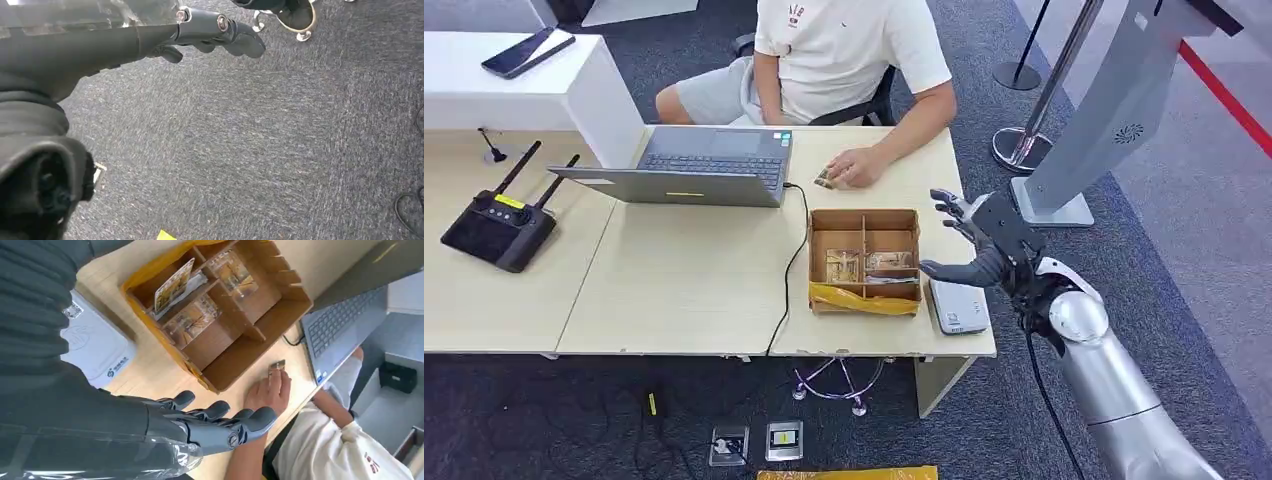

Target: Pass the card to the sensor for recognition and then transmit it.

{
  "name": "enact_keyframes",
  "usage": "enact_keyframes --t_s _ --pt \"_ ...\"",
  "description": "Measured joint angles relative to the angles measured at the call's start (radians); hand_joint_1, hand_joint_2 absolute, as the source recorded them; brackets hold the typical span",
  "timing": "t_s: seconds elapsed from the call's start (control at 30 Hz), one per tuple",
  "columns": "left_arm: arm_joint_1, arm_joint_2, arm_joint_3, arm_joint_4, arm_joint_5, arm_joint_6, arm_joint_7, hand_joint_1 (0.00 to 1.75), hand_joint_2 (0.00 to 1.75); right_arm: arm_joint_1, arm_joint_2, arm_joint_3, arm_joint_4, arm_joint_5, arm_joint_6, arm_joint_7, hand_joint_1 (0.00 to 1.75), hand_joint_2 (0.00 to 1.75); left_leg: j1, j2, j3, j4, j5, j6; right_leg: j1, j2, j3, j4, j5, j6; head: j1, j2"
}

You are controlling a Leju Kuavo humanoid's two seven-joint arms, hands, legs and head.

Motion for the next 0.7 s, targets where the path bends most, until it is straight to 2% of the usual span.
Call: enact_keyframes --t_s 0.2,0.33,0.5,0.57,0.7 --pt "0.0 -0.004 0.0 0.0 0.001 0.0 0.0 0.0 0.0 0.002 0.0 0.026 0.0 0.192 -0.049 -0.001 0.0 1.75 0.0 0.0 0.0 0.0 0.0 0.0 0.0 0.0 0.0 0.0 0.0 0.0 0.0 0.0" --pt "0.0 -0.007 0.0 0.0 0.0 0.0 0.002 0.0 0.0 0.01 0.0 0.055 0.0 0.413 -0.147 -0.022 0.0 1.75 0.0 0.0 0.0 0.0 0.0 0.0 0.0 0.0 0.0 0.0 0.0 0.0 0.0 0.0" --pt "-0.001 -0.008 0.0 0.0 -0.004 -0.002 0.002 0.0 0.0 0.031 0.0 0.092 -0.009 0.703 -0.268 -0.016 0.0 1.75 0.0 0.0 0.0 0.0 0.0 0.0 0.0 0.0 0.0 0.0 0.0 0.0 0.0 0.0" --pt "-0.001 -0.008 0.0 0.0 -0.006 -0.005 0.002 0.0 0.0 0.041 0.001 0.101 -0.015 0.787 -0.29 -0.014 0.0 1.75 0.0 0.0 0.0 0.0 0.0 0.0 0.0 0.0 0.0 0.0 0.0 0.0 0.0 0.0" --pt "-0.001 -0.008 0.0 0.0 -0.011 -0.008 0.002 0.0 0.0 0.059 0.002 0.115 -0.019 0.858 -0.301 -0.017 0.0 1.75 0.0 0.0 0.0 0.0 0.0 0.0 0.0 0.0 0.0 0.0 0.0 0.0 0.0 0.0"
